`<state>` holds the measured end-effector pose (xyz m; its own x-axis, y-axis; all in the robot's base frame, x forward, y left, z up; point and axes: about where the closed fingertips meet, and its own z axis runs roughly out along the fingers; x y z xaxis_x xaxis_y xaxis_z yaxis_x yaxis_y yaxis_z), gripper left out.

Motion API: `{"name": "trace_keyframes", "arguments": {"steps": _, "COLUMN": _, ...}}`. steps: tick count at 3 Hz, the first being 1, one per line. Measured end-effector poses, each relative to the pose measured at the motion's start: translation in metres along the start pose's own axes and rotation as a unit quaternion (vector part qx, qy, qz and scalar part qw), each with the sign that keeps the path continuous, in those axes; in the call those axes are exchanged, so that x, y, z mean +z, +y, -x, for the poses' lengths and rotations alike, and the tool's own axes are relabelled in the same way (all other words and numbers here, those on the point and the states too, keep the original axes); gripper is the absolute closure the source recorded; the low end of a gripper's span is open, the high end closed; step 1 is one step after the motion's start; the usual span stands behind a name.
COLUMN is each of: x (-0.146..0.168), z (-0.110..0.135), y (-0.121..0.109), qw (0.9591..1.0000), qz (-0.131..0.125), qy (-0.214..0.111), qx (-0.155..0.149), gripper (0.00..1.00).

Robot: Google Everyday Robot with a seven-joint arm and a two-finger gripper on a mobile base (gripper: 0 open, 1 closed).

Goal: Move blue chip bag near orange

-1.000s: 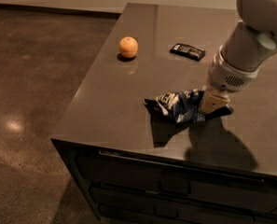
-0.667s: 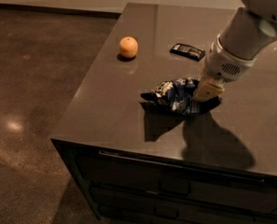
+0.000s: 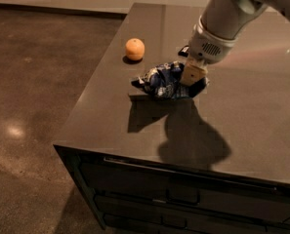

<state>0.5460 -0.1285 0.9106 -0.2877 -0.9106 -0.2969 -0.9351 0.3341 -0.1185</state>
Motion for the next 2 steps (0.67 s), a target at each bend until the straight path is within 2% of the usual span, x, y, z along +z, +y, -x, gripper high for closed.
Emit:
{"name": "trace_keyframes", "arguments": {"steps": 1, "x": 0.014, "z": 0.031, "y": -0.016, "qw": 0.9998, "qz": -0.018, "qy": 0.002, "qx": -0.005, "gripper": 1.0}}
{"name": "trace_keyframes", "arguments": {"steps": 2, "x": 0.027, "z": 0.05, "y": -0.034, "qw": 0.9994, "qz": -0.034, "qy": 0.006, "qx": -0.011, "gripper": 1.0}}
